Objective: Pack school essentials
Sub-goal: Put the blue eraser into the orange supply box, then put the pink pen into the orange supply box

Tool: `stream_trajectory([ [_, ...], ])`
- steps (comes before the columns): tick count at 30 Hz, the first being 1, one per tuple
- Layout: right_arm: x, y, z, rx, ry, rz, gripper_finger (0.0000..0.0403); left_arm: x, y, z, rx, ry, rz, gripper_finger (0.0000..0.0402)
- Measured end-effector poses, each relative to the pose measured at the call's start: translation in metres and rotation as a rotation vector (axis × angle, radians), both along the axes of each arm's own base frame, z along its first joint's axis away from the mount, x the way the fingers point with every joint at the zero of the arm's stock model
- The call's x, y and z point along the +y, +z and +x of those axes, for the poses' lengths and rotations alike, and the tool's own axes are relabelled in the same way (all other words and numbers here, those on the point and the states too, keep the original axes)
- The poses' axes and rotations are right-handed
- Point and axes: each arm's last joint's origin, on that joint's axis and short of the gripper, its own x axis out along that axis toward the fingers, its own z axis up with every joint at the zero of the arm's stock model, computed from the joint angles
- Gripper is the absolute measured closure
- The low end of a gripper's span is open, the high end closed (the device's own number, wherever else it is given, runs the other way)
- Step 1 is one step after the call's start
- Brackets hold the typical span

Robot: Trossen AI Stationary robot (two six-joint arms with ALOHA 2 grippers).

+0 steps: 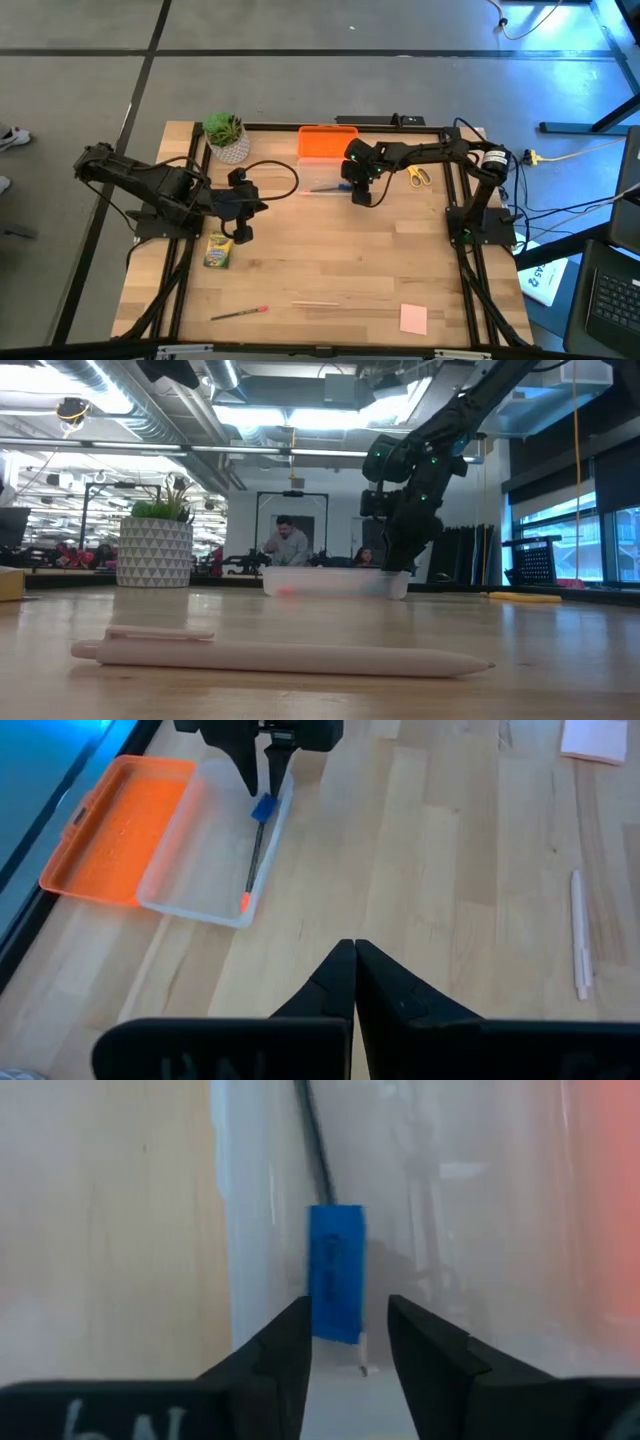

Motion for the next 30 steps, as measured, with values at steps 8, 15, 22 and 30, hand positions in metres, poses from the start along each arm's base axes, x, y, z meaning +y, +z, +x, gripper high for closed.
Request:
stream_trajectory([
  [8, 0.000, 0.008, 0.002, 0.003, -0.040, 0.057, 0.0259, -0.002, -0.001, 0.000, 0.009, -0.016, -0.034, 0.0401],
  [15, -0.002, 0.049, 0.016, -0.048, -0.010, 0.066, 0.0259, -0.014, -0.001, -0.004, 0.019, -0.065, -0.146, 0.0401],
  [22, 0.014, 0.112, 0.028, -0.167, 0.073, 0.013, 0.0259, -0.036, -0.002, -0.013, 0.049, -0.111, -0.294, 0.0401],
  [30, 0.067, 0.157, 0.036, -0.314, 0.289, 0.062, 0.0259, -0.062, -0.003, -0.030, 0.074, -0.124, -0.385, 0.0401],
])
